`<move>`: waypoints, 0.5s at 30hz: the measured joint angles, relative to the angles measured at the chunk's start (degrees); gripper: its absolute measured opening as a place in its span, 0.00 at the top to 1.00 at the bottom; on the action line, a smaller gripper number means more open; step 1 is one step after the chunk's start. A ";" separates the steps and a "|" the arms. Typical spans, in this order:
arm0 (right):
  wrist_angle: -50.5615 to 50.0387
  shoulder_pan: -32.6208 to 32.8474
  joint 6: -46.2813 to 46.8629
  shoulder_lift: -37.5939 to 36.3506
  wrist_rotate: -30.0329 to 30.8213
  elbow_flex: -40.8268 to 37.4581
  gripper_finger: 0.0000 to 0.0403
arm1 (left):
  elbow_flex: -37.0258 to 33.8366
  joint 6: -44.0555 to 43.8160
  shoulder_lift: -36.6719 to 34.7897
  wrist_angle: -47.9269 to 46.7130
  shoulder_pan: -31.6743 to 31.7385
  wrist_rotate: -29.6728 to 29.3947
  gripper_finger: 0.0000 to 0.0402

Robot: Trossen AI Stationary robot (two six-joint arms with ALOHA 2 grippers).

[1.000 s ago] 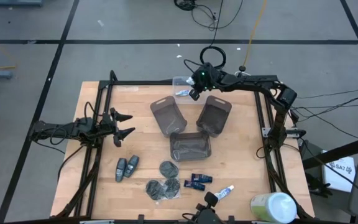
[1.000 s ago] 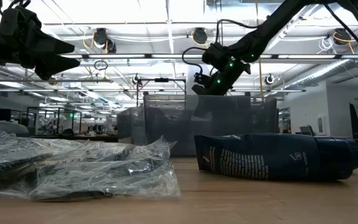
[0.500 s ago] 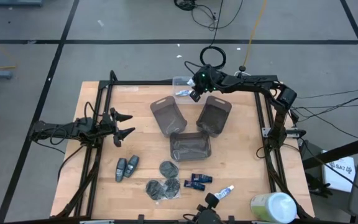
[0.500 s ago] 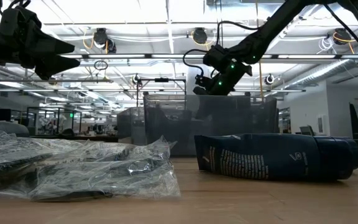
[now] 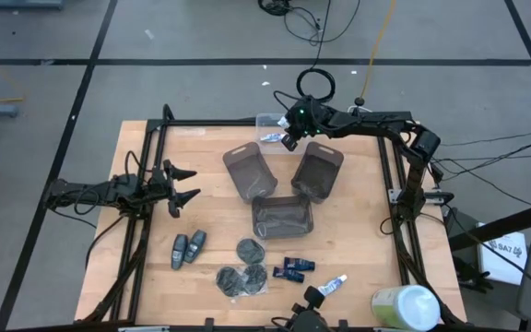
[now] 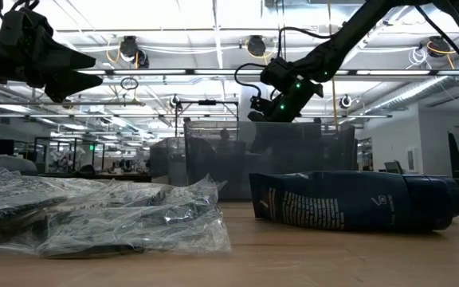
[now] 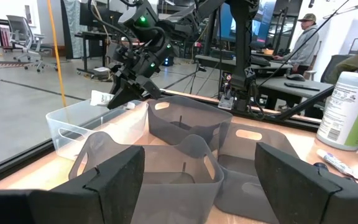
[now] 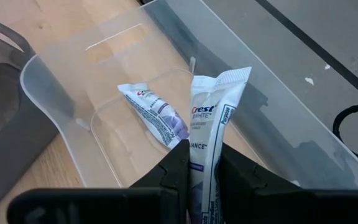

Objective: Pick & Place Travel size toiletries
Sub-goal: Put the top white toothpaste tube into the white transparent bin, then put the white toothpaste tube into the white transparent bin

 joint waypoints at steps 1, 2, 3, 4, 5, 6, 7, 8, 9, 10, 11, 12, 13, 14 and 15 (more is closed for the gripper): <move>0.00 0.00 0.00 0.00 0.00 0.00 0.86 | 0.00 -0.02 0.00 0.00 0.02 0.00 0.26; 0.00 0.00 0.00 0.00 0.00 0.00 0.86 | 0.00 -0.01 0.00 0.00 0.01 0.00 0.26; -0.04 0.00 0.00 0.00 0.00 0.00 0.85 | 0.00 0.00 -0.02 0.01 0.00 0.00 0.26; -0.08 0.00 0.00 0.00 0.00 0.00 0.84 | 0.00 -0.01 0.00 0.01 0.00 0.00 0.26; -0.14 0.00 0.00 0.00 0.00 0.00 0.83 | 0.00 -0.01 0.00 0.01 0.01 0.00 0.26; -0.25 0.00 0.00 0.00 0.00 0.00 0.81 | 0.00 -0.01 -0.01 0.01 0.01 0.00 0.26; -0.26 0.00 0.01 0.00 0.00 0.00 0.79 | 0.00 0.00 0.00 0.00 0.00 0.02 0.26; -0.26 0.00 0.02 0.00 0.00 0.00 0.78 | 0.00 0.00 -0.01 0.01 0.00 0.00 0.26; -0.24 0.00 0.00 0.00 0.00 0.00 0.76 | 0.00 0.00 0.00 0.00 0.00 0.00 0.26; -0.24 0.00 0.00 0.00 0.00 0.00 0.74 | 0.00 -0.02 -0.02 0.00 0.00 0.00 0.26; -0.24 0.00 0.00 0.00 0.00 0.00 0.73 | 0.00 0.00 0.00 0.02 0.00 0.00 0.26; -0.26 0.00 0.01 0.00 0.00 0.00 0.71 | 0.00 -0.01 0.00 0.00 0.01 0.00 0.26; -0.25 0.00 0.01 0.00 0.00 0.00 0.70 | 0.00 -0.02 0.00 0.01 0.00 0.00 0.26; -0.26 0.00 0.01 0.00 0.00 0.00 0.69 | 0.00 0.00 0.00 0.00 0.01 0.00 0.26; -0.24 0.00 0.00 0.00 0.00 0.00 0.68 | 0.00 0.00 0.00 0.00 0.02 0.01 0.26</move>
